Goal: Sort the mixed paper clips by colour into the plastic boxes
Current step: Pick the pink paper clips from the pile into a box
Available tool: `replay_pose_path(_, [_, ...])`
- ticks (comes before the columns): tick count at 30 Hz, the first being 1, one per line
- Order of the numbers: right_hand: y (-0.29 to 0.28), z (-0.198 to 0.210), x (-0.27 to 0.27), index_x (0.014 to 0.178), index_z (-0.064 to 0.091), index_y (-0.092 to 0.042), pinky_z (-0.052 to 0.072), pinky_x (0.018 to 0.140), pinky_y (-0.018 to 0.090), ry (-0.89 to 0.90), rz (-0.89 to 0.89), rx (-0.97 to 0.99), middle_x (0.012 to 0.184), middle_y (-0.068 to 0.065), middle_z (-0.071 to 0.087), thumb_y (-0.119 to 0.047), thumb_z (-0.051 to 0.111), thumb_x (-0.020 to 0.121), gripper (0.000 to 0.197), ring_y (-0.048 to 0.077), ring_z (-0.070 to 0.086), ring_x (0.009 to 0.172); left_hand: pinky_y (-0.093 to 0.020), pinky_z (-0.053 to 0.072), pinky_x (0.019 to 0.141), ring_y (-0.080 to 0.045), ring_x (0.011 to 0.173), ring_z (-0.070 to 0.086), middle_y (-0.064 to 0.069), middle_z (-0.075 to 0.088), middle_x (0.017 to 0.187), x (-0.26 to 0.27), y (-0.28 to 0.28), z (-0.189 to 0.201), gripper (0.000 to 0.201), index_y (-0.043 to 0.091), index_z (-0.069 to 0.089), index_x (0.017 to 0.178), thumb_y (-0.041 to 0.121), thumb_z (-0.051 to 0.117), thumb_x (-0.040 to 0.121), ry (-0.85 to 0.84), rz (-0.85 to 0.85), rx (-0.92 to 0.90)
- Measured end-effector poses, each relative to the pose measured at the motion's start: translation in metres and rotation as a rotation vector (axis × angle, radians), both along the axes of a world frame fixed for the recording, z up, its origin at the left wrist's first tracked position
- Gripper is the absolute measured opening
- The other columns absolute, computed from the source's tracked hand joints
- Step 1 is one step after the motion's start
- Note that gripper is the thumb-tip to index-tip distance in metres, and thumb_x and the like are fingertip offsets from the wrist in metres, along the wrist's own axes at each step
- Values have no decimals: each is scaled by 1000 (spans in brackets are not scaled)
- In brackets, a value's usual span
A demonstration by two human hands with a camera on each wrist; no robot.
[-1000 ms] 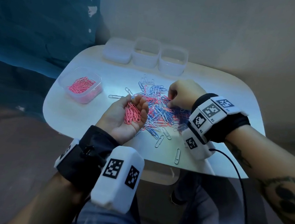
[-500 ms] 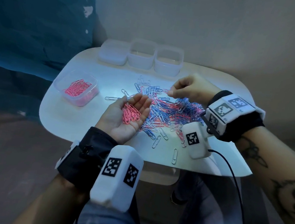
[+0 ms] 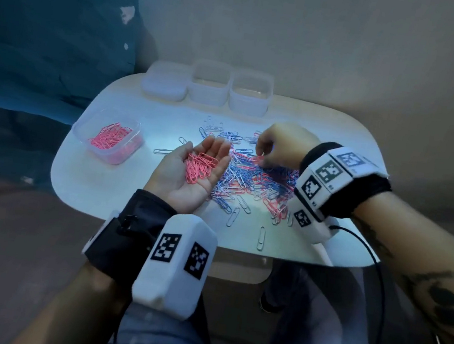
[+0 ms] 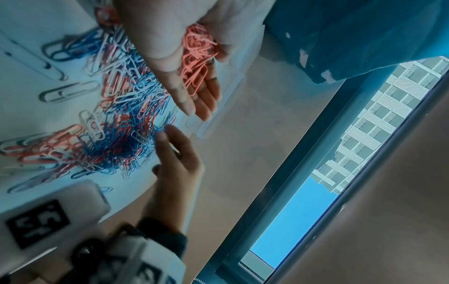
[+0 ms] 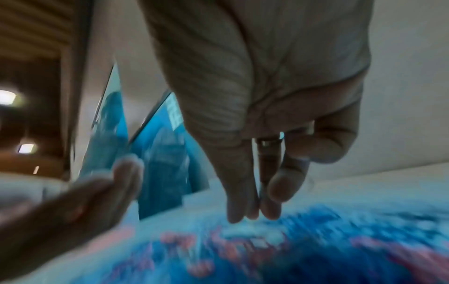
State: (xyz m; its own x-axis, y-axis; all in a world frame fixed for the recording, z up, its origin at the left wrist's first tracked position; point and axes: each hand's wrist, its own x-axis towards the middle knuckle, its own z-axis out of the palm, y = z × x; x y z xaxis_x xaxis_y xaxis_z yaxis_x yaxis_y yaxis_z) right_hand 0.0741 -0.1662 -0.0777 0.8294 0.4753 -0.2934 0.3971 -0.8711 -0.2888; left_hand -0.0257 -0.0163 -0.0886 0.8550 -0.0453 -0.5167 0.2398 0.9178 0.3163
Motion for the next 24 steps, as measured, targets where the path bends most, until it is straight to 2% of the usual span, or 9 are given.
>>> replay_pose_path(3, [2,-4,2,87,65,-16,37,68,25,-35,-6,-53,90,3,62,-21,71,79,11,21,56,86,-36,56,50,-25,53,68,-14,67,62,-2,2,0,66,-5,67,55,24,30,100,7,-3,13])
replay_pose_path(7, [2,-5,2,92,66,-9,37,71,24,13,-2,-16,87,4,59,-19,67,83,13,19,53,85,-35,56,50,-24,53,68,-14,67,62,-1,3,0,65,-5,67,56,24,29,101,9,-3,19])
replay_pose_path(9, [-1,-4,1,95,66,-5,36,72,23,36,-9,38,84,3,58,-18,66,84,17,17,52,85,-35,56,51,-24,55,69,-14,68,64,-1,2,-1,60,-4,66,65,25,28,101,9,-15,23])
replay_pose_path(11, [-6,-1,1,96,66,-4,38,65,22,60,-16,104,76,0,57,-17,65,85,17,14,50,81,-35,56,53,-25,58,70,-14,69,68,-1,1,-3,54,-2,64,74,26,27,101,7,-29,33])
replay_pose_path(14, [-11,9,-4,97,65,-2,33,50,6,144,-31,305,63,-8,49,-12,65,85,16,0,48,58,-36,56,53,-25,60,70,-14,69,70,0,-1,-5,56,-2,65,74,27,26,101,8,-48,52])
replay_pose_path(17, [-8,24,-15,87,63,-7,30,41,4,292,-35,570,57,-6,48,-6,63,85,3,-6,43,39,-34,56,52,-24,60,70,-13,70,71,1,-7,-6,46,0,60,84,27,26,100,18,-72,79])
replay_pose_path(19, [0,29,-24,80,60,-11,29,40,3,361,-13,694,48,-11,53,-3,61,85,9,-6,44,38,-33,56,52,-23,59,70,-12,70,72,3,-12,-5,45,1,59,86,28,25,101,15,-82,83])
replay_pose_path(20, [4,29,-27,82,60,-6,31,40,3,408,-5,748,45,-12,56,1,60,85,7,-6,48,40,-33,56,52,-23,59,70,-12,69,74,3,-15,-5,44,2,58,86,28,25,101,11,-85,81])
replay_pose_path(24, [14,27,-34,99,62,10,48,56,11,430,29,785,58,-6,65,4,60,83,17,10,57,58,-33,56,52,-23,67,65,-11,60,83,5,-19,2,36,4,54,84,27,30,99,8,-73,77])
